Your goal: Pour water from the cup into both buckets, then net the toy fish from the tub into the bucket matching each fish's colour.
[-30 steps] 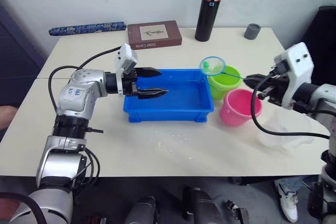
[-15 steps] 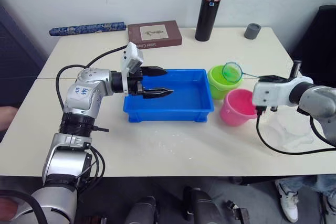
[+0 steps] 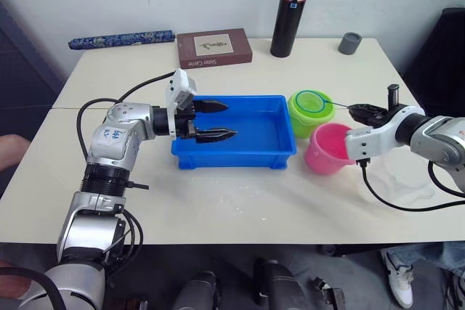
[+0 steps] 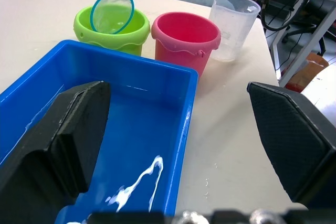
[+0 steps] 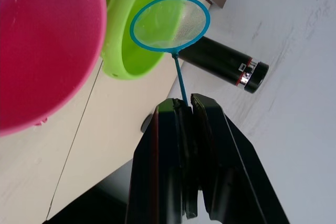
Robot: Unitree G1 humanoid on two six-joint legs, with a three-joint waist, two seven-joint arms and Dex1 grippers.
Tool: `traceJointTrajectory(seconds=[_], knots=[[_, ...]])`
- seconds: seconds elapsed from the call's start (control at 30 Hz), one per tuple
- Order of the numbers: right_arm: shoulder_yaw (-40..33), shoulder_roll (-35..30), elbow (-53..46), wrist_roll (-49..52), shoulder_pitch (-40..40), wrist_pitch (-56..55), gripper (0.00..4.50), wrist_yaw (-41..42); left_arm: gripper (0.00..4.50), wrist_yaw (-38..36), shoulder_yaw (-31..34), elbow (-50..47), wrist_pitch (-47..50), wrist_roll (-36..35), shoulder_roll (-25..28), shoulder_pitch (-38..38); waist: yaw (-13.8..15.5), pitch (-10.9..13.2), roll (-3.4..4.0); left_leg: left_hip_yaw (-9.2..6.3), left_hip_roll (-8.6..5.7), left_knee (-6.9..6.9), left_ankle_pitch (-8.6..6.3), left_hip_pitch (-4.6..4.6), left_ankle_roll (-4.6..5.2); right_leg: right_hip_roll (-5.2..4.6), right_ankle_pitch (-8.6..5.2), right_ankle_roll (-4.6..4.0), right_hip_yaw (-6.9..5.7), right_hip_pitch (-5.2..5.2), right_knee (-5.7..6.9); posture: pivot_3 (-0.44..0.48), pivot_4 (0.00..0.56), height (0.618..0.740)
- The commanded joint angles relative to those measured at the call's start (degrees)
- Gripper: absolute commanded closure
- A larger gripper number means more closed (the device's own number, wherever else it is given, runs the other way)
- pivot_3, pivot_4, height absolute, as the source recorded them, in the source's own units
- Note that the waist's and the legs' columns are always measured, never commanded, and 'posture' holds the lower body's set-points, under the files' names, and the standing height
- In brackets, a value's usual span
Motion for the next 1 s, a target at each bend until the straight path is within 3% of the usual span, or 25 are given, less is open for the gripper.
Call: traceJointTrajectory(seconds=[0.03,0.17,0.27,0.4,0.53,0.67,0.77,1.0], knots=[[-4.7,0.9,0.6,2.1,-2.0,1.2,4.50,-0.4,0.02,0.0,0.2,-1.6,-1.4,0.4,0.5,-1.1,0.0,0.0,0.00,0.00,0.01,0.00,0.00,0.00,0.00,0.01,0.00,0.00,0.00,0.00,0.01,0.000,0.150,0.740],[-10.5,6.4,0.0,15.3,-2.7,8.2,4.50,5.2,0.02,-0.5,0.3,-4.5,-0.2,-0.1,1.2,0.8,-0.1,0.0,0.00,0.01,0.01,0.02,0.00,0.00,0.00,0.00,0.00,0.00,0.02,0.00,0.02,0.000,0.150,0.740],[-17.7,13.5,-9.3,36.3,-0.4,25.0,4.50,13.4,0.02,-3.4,1.4,-13.1,5.0,-3.9,5.0,5.6,-0.4,0.0,0.00,-0.03,0.13,-0.01,-0.01,0.01,-0.02,0.10,0.00,0.00,-0.01,0.02,0.02,0.000,0.150,0.740],[-23.5,15.7,-19.3,53.4,2.7,39.3,4.50,20.3,0.02,-4.4,2.5,-24.2,11.0,-8.4,10.0,13.7,-0.1,0.0,0.07,-0.07,0.22,0.00,-0.03,0.01,-0.06,0.13,0.00,-0.02,0.00,0.01,0.05,0.000,0.150,0.740],[-24.2,15.2,-30.9,67.8,12.0,49.1,4.50,27.6,0.02,-3.0,4.3,-33.3,14.5,-11.0,14.1,22.7,1.1,0.0,0.06,-0.19,0.21,0.04,-0.04,0.07,-0.03,0.09,0.02,-0.05,-0.04,0.22,-0.07,0.000,0.150,0.740],[-18.4,17.5,-35.3,67.8,19.8,49.1,4.50,28.3,0.02,0.2,5.3,-38.4,15.0,-11.1,15.3,28.2,1.7,0.0,0.05,-0.19,0.17,0.02,-0.08,0.08,0.06,0.03,0.02,-0.05,-0.02,0.26,-0.13,0.000,0.150,0.740],[-11.3,18.2,-34.2,59.8,23.5,42.8,4.50,28.6,0.02,1.7,5.5,-39.7,14.7,-10.4,15.7,31.2,1.6,0.0,0.03,-0.13,0.03,0.07,-0.05,0.16,0.13,-0.10,0.03,-0.02,0.03,0.28,-0.21,0.000,0.150,0.740],[-1.0,22.6,-23.8,47.2,23.9,30.0,4.50,27.9,0.02,4.1,5.9,-38.8,12.4,-8.2,16.6,34.9,1.3,0.0,0.01,-0.08,0.06,-0.02,-0.05,0.20,0.09,-0.04,0.01,-0.06,0.05,0.19,-0.15,0.000,0.150,0.740]])
